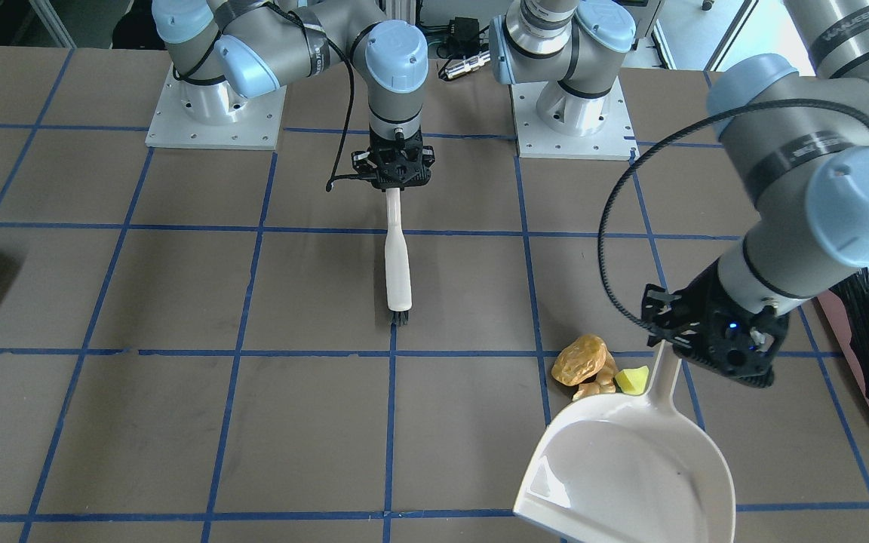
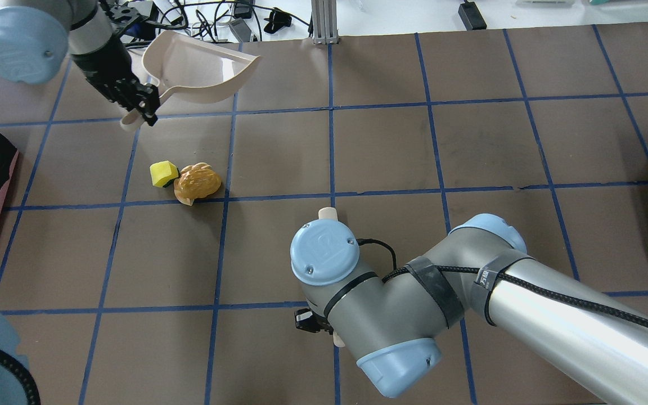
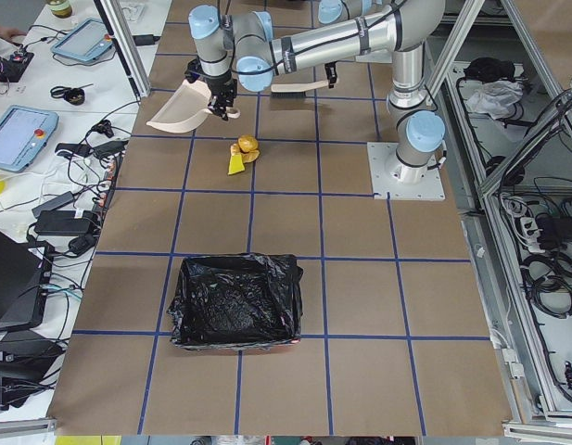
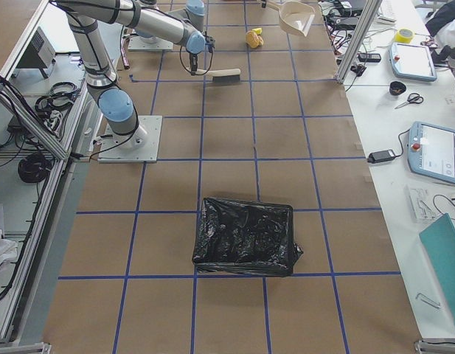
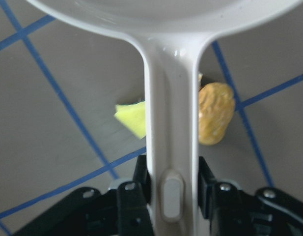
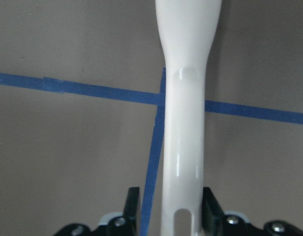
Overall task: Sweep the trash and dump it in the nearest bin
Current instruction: 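Carry the white dustpan with the left gripper beside the sponge and bread, then move the white brush with the right gripper behind the trash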
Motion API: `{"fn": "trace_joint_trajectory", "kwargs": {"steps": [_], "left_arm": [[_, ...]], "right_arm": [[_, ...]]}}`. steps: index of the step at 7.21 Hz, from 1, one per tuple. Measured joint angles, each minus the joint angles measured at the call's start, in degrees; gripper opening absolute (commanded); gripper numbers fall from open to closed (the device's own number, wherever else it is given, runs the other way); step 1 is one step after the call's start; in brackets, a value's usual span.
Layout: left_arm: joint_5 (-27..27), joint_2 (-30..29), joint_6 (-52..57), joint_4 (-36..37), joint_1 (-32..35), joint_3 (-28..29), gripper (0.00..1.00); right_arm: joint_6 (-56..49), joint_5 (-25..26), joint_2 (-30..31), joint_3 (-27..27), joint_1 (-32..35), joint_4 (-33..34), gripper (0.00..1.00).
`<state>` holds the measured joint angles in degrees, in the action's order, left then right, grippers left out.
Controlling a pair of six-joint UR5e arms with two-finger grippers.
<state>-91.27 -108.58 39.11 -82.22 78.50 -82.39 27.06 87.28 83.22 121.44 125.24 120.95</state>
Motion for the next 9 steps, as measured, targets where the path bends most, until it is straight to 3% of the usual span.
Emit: {"fn": "trace_joint_trajectory", "kwargs": {"steps": [4,7,9], "left_arm": [[-10.2,-0.6,38.8,1.8,-13.3,-1.0,0.00],[-15.3,-3.7,60.2,13.5,-16.9,-3.3,0.00],[-15.2,-6.5,69.2,20.5,-18.7,-4.6,0.00]], "right_arm": [[5.9,0.3,1.7,-0.3,0.1,-0.4,0.00],[28.9,0.2,2.8,-2.6,2.2,0.1,0.00],[43.8,0.2,-0.2,-7.6,4.6,0.1,0.00]]}}
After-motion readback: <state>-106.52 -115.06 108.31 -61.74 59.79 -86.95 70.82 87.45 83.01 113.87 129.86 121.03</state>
